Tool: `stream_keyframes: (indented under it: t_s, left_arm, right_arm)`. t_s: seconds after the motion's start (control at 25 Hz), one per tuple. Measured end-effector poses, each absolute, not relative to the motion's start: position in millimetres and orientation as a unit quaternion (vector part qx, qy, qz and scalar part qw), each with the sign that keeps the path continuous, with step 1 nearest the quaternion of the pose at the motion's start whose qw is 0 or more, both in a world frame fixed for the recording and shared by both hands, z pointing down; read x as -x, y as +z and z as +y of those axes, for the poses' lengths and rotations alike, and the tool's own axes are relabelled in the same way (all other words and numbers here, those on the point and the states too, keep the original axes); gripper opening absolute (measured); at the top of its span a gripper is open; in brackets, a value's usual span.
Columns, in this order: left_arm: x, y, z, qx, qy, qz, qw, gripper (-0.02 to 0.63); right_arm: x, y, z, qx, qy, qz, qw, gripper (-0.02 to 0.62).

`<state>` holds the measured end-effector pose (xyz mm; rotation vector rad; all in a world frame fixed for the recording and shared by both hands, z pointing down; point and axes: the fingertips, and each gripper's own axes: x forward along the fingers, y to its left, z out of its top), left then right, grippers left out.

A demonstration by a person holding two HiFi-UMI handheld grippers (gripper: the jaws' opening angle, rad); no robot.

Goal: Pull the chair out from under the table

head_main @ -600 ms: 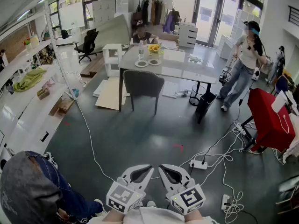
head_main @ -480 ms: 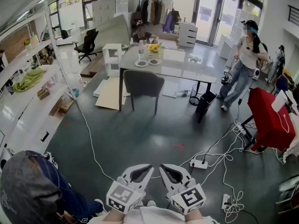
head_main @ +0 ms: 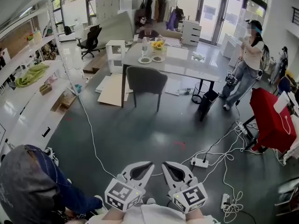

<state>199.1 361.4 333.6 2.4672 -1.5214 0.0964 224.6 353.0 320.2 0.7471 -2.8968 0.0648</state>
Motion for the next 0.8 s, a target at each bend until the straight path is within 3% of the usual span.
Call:
stream_keyframes:
  t_s: [0.8]
  left_arm:
    - [-180,357,334,-0.811,0.017,-0.566,0.148,0.023]
  right_arm:
    - [-227,348,321,-0.205,0.072,-0.974,0.062,0.003]
